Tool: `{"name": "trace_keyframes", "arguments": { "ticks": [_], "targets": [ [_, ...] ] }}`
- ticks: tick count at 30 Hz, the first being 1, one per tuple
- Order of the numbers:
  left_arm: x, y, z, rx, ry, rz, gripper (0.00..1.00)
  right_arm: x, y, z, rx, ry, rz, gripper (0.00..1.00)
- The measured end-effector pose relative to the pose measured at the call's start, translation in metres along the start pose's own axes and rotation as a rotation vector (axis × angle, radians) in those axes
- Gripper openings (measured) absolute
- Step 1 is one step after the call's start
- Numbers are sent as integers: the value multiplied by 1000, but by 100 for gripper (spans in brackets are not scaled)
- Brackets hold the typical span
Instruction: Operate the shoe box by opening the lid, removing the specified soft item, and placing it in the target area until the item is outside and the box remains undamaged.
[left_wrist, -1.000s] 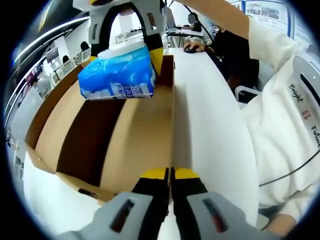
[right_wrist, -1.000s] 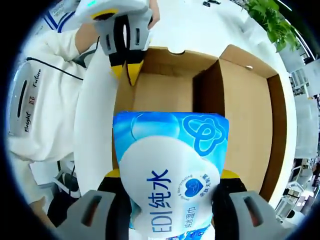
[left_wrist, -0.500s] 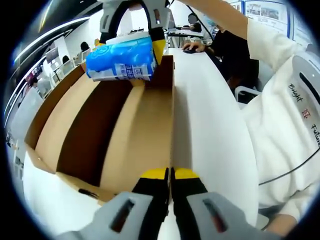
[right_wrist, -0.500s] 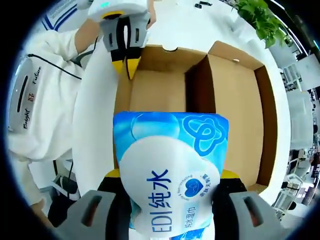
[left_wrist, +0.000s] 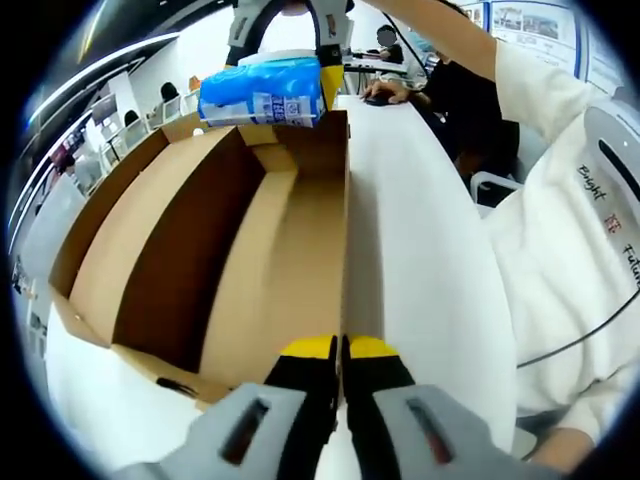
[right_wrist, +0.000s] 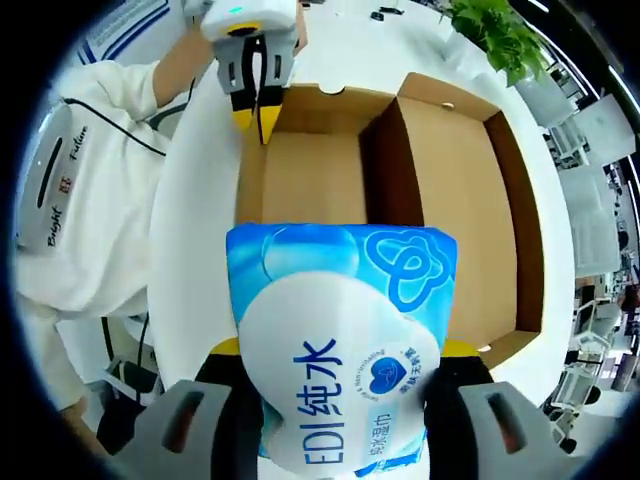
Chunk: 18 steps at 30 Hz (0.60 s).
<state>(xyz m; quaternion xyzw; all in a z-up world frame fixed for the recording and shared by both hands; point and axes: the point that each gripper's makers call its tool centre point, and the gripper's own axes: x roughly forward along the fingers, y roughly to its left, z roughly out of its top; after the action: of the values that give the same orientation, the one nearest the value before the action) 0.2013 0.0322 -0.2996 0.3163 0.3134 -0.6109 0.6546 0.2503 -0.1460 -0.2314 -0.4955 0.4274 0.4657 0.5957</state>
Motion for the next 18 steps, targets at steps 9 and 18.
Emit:
{"name": "trace_keyframes", "arguments": {
  "ticks": [9,18],
  "targets": [
    [0,0,0,3,-6,3,2,-6,31,-17,6,-5,57,64],
    [0,-1,0,2,-6,2,1,-10,44,-37,0,-15,66,64]
  ]
}}
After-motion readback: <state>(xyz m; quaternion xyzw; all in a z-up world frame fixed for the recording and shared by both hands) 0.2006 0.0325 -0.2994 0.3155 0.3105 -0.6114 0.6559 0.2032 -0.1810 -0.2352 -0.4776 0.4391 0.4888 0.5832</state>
